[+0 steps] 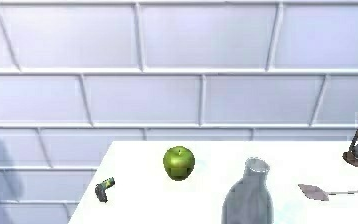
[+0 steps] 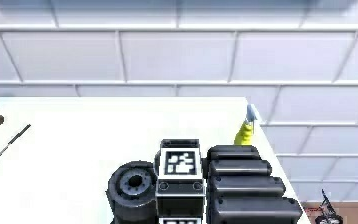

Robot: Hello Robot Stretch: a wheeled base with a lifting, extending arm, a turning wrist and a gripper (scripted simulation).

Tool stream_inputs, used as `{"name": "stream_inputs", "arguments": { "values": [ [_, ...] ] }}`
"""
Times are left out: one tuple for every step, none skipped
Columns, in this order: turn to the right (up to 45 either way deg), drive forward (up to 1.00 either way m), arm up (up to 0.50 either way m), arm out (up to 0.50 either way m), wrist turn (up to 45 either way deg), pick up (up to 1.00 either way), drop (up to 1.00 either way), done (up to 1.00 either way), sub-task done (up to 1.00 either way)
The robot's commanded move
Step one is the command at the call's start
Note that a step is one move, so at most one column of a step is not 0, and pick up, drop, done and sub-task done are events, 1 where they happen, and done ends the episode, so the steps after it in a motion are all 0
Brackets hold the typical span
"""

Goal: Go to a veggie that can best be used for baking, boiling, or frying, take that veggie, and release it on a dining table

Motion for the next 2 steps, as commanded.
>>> {"name": "stream_inputs", "arguments": {
  "values": [
    [18.0,0.00,0.00,0.00,0.0,0.00,0.00,0.00,0.00],
    [-45.0,0.00,0.00,0.00,0.0,0.00,0.00,0.00,0.00]
  ]
}}
